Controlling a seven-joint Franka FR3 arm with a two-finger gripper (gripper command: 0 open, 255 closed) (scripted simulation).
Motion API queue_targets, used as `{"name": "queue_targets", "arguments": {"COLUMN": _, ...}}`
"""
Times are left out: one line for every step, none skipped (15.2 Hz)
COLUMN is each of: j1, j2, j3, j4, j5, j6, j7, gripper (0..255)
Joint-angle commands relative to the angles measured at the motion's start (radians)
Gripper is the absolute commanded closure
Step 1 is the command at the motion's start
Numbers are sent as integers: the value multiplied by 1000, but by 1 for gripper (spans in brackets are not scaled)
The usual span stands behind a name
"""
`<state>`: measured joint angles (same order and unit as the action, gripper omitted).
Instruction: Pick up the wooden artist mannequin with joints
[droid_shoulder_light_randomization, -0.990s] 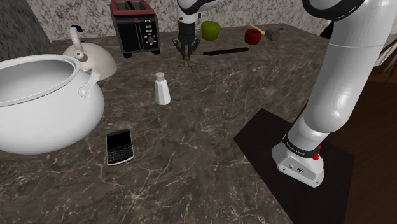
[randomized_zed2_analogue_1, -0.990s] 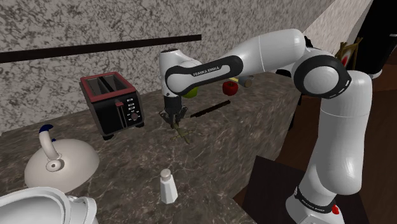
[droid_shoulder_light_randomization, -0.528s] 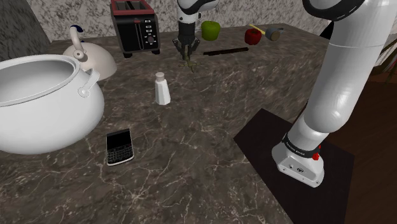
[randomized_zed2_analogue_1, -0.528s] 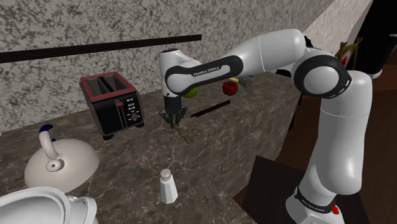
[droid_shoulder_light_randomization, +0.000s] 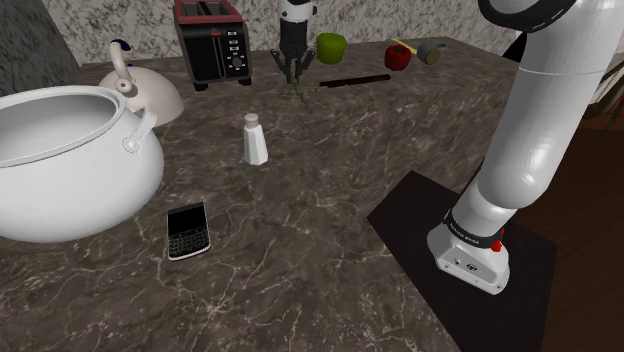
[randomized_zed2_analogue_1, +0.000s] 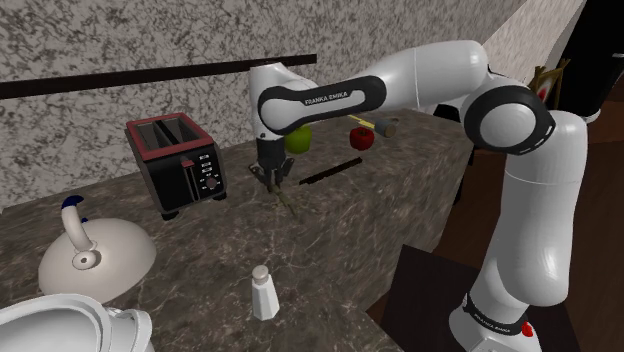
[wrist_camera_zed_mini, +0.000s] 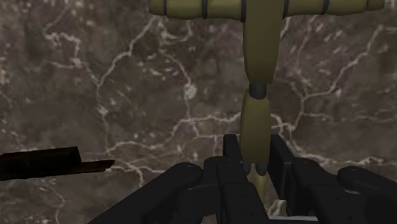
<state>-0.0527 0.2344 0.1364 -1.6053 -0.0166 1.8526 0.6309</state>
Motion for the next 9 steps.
{"name": "queue_targets", "arguments": {"j1": 1, "j2": -3, "j3": 1, "j4": 27, "j5": 0, "j6": -30, "j7": 2, "gripper": 255}}
{"name": "queue_targets", "arguments": {"j1": 2, "j2": -3, "j3": 1, "j4": 40, "j5": 0, "j6": -43, "j7": 2, "gripper": 255}}
{"name": "queue_targets", "arguments": {"j1": 2, "j2": -3, "j3": 1, "j4": 53, "j5": 0, "j6": -56, "j7": 2, "gripper": 255}}
{"name": "queue_targets", "arguments": {"j1": 2, "j2": -3, "j3": 1, "j4": 67, "j5": 0, "j6": -70, "j7": 2, "gripper": 255}}
{"name": "queue_targets", "arguments": {"j1": 2, "j2": -2, "j3": 1, "j4": 81, "j5": 0, "j6": -84, "j7": 2, "gripper": 255}}
{"name": "queue_targets", "arguments": {"j1": 3, "j2": -2, "j3": 2, "j4": 95, "j5": 0, "j6": -97, "j7": 3, "gripper": 255}}
{"name": "queue_targets", "arguments": {"j1": 3, "j2": -1, "j3": 2, "j4": 110, "j5": 0, "j6": -111, "j7": 3, "gripper": 255}}
{"name": "queue_targets", "arguments": {"j1": 3, "j2": -1, "j3": 2, "j4": 112, "j5": 0, "j6": -113, "j7": 3, "gripper": 255}}
{"name": "queue_targets", "arguments": {"j1": 3, "j2": -1, "j3": 2, "j4": 112, "j5": 0, "j6": -113, "j7": 3, "gripper": 255}}
